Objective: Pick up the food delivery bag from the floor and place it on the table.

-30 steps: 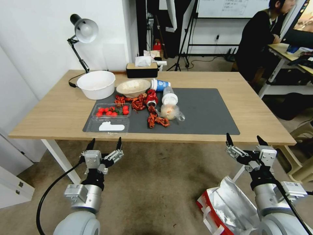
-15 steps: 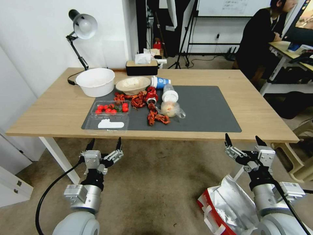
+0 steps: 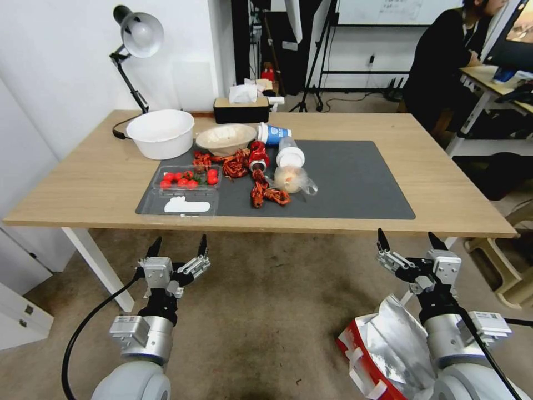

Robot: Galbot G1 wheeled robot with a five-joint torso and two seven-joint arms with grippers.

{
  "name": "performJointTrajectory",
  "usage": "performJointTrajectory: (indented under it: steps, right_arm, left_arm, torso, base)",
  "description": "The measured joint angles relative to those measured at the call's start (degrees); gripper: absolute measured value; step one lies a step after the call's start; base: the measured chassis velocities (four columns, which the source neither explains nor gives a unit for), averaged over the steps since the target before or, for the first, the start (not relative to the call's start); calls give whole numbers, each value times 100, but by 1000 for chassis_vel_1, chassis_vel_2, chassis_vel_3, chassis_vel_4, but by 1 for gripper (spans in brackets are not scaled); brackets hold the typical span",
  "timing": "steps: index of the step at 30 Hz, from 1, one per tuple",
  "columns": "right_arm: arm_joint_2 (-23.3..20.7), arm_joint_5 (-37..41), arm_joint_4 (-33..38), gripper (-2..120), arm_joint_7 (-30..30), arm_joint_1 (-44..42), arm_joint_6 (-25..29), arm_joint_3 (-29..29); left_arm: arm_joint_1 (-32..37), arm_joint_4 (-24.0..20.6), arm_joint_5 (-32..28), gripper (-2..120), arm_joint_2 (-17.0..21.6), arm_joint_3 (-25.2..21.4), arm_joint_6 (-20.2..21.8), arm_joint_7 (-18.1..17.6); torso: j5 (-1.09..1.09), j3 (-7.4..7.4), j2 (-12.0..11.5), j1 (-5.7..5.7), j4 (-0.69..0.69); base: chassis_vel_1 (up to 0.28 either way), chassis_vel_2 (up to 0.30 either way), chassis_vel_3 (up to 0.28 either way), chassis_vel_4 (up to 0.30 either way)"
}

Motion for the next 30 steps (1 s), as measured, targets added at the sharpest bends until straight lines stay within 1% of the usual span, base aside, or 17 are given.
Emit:
performJointTrajectory:
  steps: [2,5,7,9,11,17,21,24,26,28,30]
  right_arm:
    - [1,-2,0,100,-3,3,1,-2]
    - [4,-9,-27,100,-5,9,9,-22]
    - [4,-12,-30,100,-5,10,10,-23]
    - [7,-31,-50,100,-8,15,16,-42]
    - [9,-35,-49,100,-12,14,16,-44]
    - [8,-42,-40,100,-19,-11,32,-19]
    - [9,-42,-30,100,-20,-13,34,-16]
    - [19,-44,-27,100,-23,-14,38,-17]
    - [20,-43,-27,100,-24,-15,38,-17]
    - [24,-44,-26,100,-24,-16,40,-20]
    - [24,-43,-25,100,-25,-16,40,-20]
  left_arm:
    - [-3,3,-1,100,0,0,0,0]
    - [-4,7,-3,100,7,-4,0,1]
    - [-4,7,-3,100,8,-5,0,1]
    - [-2,10,-5,100,12,-9,0,1]
    - [-1,10,-5,100,12,-9,-1,1]
    - [-1,-2,-6,100,4,6,-9,2]
    - [-1,-16,-10,100,11,3,-9,3]
    - [2,-26,-17,100,23,-6,-11,3]
    - [2,-27,-17,100,23,-7,-11,3]
    - [7,-34,-19,100,23,-9,-19,3]
    - [8,-34,-19,100,22,-9,-21,3]
  torso:
    - [0,-17,-32,-15,0]
    - [0,-81,-143,-63,0]
    - [0,-86,-153,-67,0]
    - [0,-137,-247,-108,0]
    - [0,-154,-275,-120,0]
    - [0,-267,-466,-198,0]
    - [0,-303,-525,-224,0]
    - [0,-371,-646,-274,0]
    - [0,-374,-652,-277,0]
    - [0,-417,-727,-312,0]
    - [0,-422,-737,-316,0]
  base:
    - [0,0,0,0]
    - [0,0,0,0]
    - [0,0,0,0]
    - [0,0,0,0]
    - [0,0,0,0]
    - [0,0,0,0]
    - [0,0,0,0]
    - [0,0,0,0]
    - [0,0,0,0]
    - [0,0,0,0]
    - [0,0,0,0]
